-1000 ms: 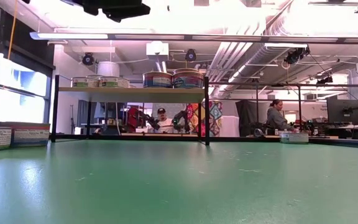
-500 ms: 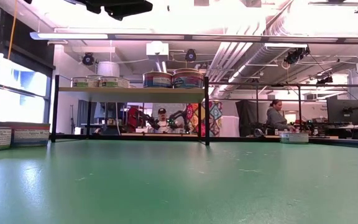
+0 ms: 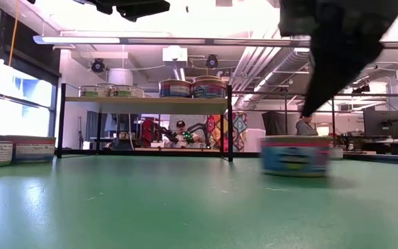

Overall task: Stack canned seafood by type on shelf
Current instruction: Stack the blue-pink tuna can on top of the other blue-pink tuna can on the shelf

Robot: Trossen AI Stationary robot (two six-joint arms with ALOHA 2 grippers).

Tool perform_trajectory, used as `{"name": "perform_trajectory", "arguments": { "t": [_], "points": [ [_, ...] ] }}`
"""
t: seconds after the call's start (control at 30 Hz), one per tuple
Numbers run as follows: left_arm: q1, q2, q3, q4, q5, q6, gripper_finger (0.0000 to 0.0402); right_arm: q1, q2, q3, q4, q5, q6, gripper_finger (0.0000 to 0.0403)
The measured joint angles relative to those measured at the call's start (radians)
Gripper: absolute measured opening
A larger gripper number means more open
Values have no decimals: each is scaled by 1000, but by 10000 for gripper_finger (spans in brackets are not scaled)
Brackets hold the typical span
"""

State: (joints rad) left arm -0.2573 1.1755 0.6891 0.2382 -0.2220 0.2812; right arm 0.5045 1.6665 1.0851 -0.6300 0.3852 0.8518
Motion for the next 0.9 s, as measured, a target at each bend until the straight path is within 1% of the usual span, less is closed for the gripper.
{"name": "perform_trajectory", "arguments": {
  "t": [0.1, 0.17, 0.23, 0.33, 0.43, 0.47, 0.53, 0.63, 0.73, 0.8, 0.9],
  "points": [
    [-8, 0, 0, 0, 1, -7, 200, 17, -3, 0, 27, 0, -18, 0],
    [-19, 0, 0, 0, 2, -7, 200, 51, -4, 0, 25, 13, 9, 0],
    [-30, 0, 0, 0, 3, -7, 200, 100, -4, -8, 24, 76, 61, 0],
    [-47, 5, 1, 2, 2, -11, 200, 188, -4, -34, 28, 222, 184, 0],
    [-60, 30, 1, 15, 3, -28, 200, 271, -4, -58, 12, 346, 330, 0],
    [-60, 47, 1, 33, 5, -43, 200, 292, -4, -68, 12, 373, 378, 1],
    [-58, 96, 2, 82, 36, -68, 200, 319, -4, -90, 13, 390, 451, 9],
    [-42, 210, 2, 214, 119, -70, 200, 325, 1, -134, 44, 365, 499, 43],
    [-16, 350, 24, 352, 162, -101, 200, 311, 20, -175, 101, 354, 451, 94],
    [2, 437, 72, 358, 178, -122, 200, 295, 31, -193, 149, 354, 414, 128],
    [17, 556, 159, 326, 188, -123, 200, 266, 42, -198, 197, 352, 354, 167]
  ]
}}
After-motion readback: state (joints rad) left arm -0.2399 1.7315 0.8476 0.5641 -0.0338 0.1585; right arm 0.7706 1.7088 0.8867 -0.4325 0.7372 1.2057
